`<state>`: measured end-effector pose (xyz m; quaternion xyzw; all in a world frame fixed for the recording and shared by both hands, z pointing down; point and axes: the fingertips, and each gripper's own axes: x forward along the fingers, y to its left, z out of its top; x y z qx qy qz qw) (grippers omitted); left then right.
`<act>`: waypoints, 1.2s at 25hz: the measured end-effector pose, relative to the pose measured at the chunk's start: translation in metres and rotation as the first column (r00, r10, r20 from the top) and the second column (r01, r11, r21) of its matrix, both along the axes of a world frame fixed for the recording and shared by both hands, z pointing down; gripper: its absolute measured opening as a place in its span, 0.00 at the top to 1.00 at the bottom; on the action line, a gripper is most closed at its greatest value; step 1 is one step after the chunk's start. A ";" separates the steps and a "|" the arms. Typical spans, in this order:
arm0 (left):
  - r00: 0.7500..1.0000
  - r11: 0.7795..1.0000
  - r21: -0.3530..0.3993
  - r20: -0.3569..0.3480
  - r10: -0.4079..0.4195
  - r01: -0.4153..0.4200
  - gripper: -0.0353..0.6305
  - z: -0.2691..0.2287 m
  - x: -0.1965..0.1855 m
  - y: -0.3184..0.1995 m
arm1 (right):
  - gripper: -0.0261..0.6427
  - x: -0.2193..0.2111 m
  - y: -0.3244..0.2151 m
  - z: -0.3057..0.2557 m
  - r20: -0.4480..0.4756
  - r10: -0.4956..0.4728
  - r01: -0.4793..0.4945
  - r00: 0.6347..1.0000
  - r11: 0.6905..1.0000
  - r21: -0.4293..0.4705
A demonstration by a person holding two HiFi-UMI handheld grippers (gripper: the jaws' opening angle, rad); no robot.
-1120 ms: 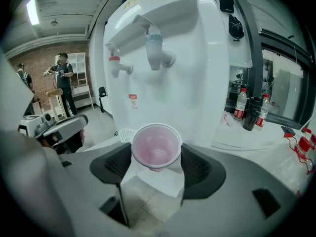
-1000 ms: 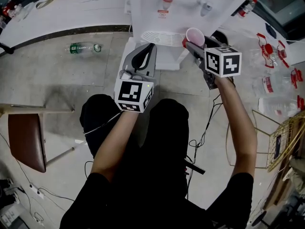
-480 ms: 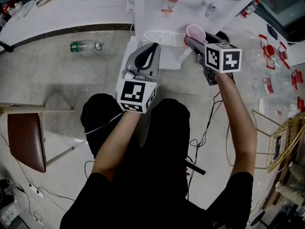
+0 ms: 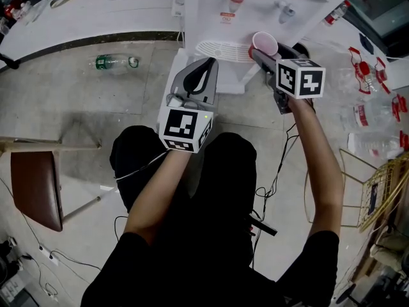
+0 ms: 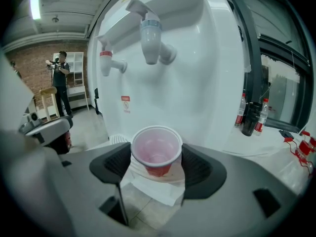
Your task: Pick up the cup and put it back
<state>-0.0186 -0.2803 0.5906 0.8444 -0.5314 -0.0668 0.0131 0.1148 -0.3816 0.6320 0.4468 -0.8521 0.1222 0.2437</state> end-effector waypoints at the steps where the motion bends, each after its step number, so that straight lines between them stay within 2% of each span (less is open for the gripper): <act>1: 1.000 1.000 0.000 -0.001 0.001 -0.001 0.94 0.000 0.000 0.000 | 0.50 0.000 0.000 0.000 -0.003 -0.002 0.002 1.000 1.000 0.002; 14: 1.000 1.000 -0.002 -0.001 0.006 -0.006 0.94 0.001 -0.001 0.002 | 0.47 0.004 0.003 -0.007 0.011 0.007 -0.007 1.000 0.999 0.043; 18: 1.000 1.000 -0.009 -0.003 0.004 -0.004 0.94 0.000 -0.002 0.001 | 0.47 0.008 0.020 -0.025 0.030 0.006 -0.009 1.000 0.993 0.117; 20: 1.000 1.000 -0.009 -0.005 0.001 -0.001 0.94 -0.001 -0.003 0.000 | 0.47 0.010 0.032 -0.039 0.074 0.010 -0.023 0.997 0.986 0.165; 23: 1.000 1.000 -0.019 -0.015 0.009 -0.009 0.94 0.001 -0.003 0.001 | 0.60 0.015 0.055 -0.046 0.161 0.035 -0.070 0.986 0.973 0.222; 25: 1.000 0.999 -0.025 -0.008 0.022 -0.022 0.94 0.003 -0.001 0.005 | 0.67 0.017 0.073 -0.030 0.172 0.059 -0.098 0.983 0.969 0.227; 28: 0.999 0.998 -0.044 0.003 0.039 -0.038 0.94 0.006 0.004 0.010 | 0.74 0.015 0.087 0.021 0.168 0.101 -0.125 0.981 0.982 0.138; 30: 0.999 0.997 -0.059 0.006 0.045 -0.045 0.94 0.009 0.005 0.014 | 0.83 0.015 0.090 0.055 0.176 0.146 -0.158 0.973 0.986 0.057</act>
